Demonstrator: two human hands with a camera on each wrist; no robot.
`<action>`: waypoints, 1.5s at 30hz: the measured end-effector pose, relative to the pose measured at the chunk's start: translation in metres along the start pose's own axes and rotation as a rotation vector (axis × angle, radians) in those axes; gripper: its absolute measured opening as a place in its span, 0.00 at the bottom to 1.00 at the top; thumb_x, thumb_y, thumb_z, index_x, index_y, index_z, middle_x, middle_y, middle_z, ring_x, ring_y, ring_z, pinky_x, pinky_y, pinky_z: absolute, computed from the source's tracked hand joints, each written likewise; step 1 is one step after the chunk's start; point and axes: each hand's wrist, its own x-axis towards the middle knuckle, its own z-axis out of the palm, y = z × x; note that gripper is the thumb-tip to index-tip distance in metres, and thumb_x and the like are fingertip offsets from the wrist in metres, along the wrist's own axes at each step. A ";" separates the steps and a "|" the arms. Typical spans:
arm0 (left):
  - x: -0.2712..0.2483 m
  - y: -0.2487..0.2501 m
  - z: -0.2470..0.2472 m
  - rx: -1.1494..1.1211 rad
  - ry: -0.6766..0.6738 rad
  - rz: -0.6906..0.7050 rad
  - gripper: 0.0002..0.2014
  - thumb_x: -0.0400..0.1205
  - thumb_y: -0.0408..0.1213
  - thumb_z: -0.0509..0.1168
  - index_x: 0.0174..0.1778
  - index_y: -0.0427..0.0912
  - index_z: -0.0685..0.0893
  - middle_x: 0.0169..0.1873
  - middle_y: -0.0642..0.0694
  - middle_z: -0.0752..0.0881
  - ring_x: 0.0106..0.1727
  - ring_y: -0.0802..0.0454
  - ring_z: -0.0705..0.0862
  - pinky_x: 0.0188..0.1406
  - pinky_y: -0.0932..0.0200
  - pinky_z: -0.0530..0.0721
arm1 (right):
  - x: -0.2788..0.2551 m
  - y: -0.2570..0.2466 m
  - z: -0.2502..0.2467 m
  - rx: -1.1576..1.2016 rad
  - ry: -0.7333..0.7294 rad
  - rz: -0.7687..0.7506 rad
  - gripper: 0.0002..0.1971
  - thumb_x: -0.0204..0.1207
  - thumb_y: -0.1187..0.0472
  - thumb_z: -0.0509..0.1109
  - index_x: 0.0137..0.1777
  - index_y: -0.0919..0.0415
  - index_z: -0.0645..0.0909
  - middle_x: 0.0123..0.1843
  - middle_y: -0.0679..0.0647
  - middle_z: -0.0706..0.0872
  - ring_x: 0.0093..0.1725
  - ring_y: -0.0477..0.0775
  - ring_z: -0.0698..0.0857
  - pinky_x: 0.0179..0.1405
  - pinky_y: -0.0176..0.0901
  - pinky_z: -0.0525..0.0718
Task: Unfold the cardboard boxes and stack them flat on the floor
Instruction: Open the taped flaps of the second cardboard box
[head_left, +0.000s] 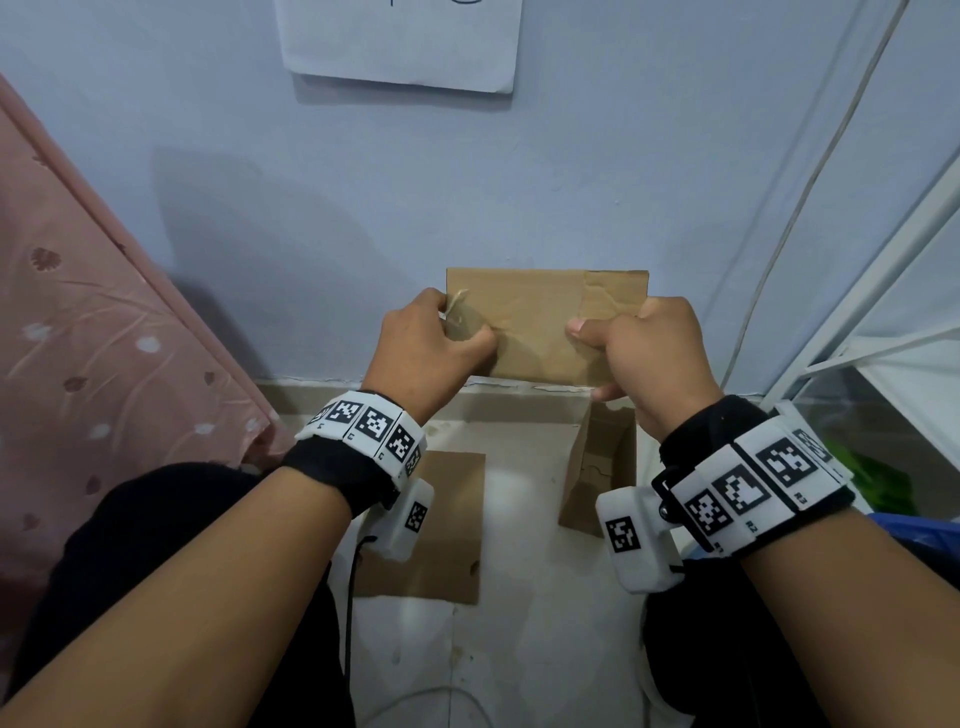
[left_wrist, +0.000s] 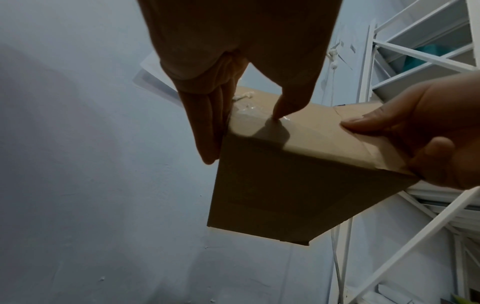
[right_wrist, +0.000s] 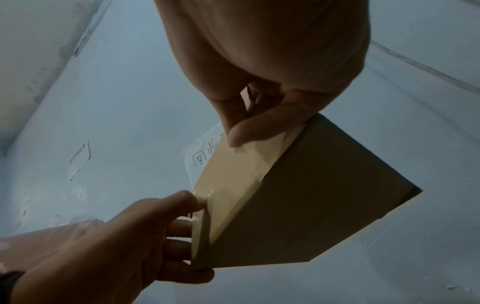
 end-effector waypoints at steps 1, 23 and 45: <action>0.000 0.000 0.000 -0.006 -0.010 -0.001 0.17 0.74 0.53 0.73 0.53 0.47 0.83 0.41 0.53 0.89 0.44 0.59 0.87 0.41 0.63 0.85 | 0.000 0.000 0.000 0.008 -0.002 0.003 0.26 0.71 0.59 0.82 0.58 0.81 0.79 0.50 0.66 0.85 0.31 0.63 0.88 0.34 0.71 0.89; 0.000 -0.004 0.000 -0.034 -0.048 0.019 0.21 0.73 0.54 0.78 0.56 0.47 0.84 0.43 0.56 0.88 0.47 0.63 0.87 0.40 0.72 0.79 | 0.002 0.001 -0.005 -0.004 -0.018 0.023 0.19 0.74 0.61 0.80 0.55 0.75 0.80 0.47 0.58 0.85 0.32 0.62 0.86 0.28 0.52 0.91; 0.000 -0.001 -0.006 0.048 -0.105 0.075 0.13 0.77 0.51 0.67 0.42 0.43 0.83 0.24 0.50 0.86 0.24 0.56 0.80 0.28 0.59 0.77 | 0.005 0.007 -0.009 0.036 -0.056 0.040 0.13 0.75 0.64 0.79 0.40 0.64 0.76 0.42 0.53 0.81 0.32 0.61 0.85 0.29 0.53 0.90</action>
